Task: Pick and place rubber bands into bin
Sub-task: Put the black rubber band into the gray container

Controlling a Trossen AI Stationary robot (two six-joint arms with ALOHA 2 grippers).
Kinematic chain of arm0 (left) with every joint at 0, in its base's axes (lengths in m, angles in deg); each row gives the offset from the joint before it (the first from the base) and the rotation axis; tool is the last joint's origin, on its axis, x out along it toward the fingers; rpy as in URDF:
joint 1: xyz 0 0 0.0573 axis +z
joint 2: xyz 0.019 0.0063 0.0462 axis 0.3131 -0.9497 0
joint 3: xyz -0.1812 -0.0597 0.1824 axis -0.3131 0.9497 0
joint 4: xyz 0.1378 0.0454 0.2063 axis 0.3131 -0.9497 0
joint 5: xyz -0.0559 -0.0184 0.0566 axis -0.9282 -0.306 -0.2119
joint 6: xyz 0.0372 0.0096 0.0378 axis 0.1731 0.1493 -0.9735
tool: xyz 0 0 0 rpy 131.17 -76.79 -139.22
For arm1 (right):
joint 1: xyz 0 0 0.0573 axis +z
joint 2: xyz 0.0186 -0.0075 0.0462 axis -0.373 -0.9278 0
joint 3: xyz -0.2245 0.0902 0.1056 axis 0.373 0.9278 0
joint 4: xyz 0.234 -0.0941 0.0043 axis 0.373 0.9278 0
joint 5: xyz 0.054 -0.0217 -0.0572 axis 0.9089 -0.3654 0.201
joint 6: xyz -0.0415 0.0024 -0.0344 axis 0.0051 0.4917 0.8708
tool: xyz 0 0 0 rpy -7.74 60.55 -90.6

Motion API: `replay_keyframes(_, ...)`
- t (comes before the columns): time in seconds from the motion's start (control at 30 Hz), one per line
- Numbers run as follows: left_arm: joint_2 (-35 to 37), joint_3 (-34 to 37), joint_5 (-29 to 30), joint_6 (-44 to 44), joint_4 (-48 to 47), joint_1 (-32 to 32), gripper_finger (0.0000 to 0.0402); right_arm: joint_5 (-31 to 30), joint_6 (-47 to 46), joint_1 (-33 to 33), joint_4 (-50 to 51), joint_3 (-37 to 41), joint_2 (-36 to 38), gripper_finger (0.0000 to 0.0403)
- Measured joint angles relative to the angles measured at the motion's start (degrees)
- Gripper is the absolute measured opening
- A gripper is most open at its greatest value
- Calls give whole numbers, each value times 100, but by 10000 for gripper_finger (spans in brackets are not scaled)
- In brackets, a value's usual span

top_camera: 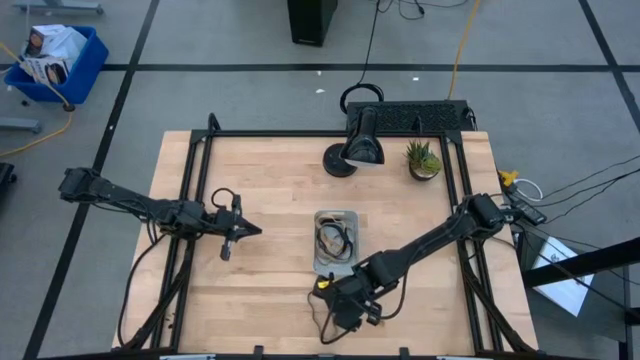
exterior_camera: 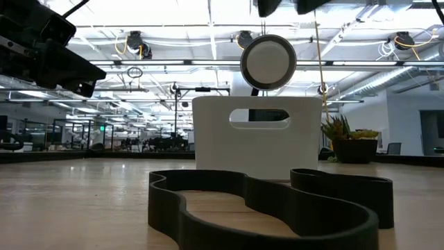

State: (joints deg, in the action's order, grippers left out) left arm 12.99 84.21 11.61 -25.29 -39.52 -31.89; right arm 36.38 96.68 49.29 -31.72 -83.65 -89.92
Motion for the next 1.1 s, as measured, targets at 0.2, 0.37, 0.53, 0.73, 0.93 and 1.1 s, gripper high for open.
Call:
replay_keyframes(0.2, 0, 0, 0, 17, -48, 2, 26, 1, -11, 12, -356, 431, 0, 147)
replay_keyframes(0.37, -1, 0, 0, 28, -46, 2, 26, 7, -19, 12, -849, 789, -26, 183)
replay_keyframes(0.53, -2, 0, 0, 28, -46, 0, 26, 294, -33, 10, -1351, 1144, -7, 188)
replay_keyframes(0.73, -1, 0, 0, 26, -46, 1, 26, 305, -117, 10, -1725, 1544, 0, 180)
replay_keyframes(0.93, -1, 0, 0, 26, -46, 2, 26, 76, 186, 52, -2091, 1812, -5, 180)
replay_keyframes(1.1, 0, 0, 0, 23, -49, 2, 26, -132, 359, 88, -2065, 1912, -11, 182)
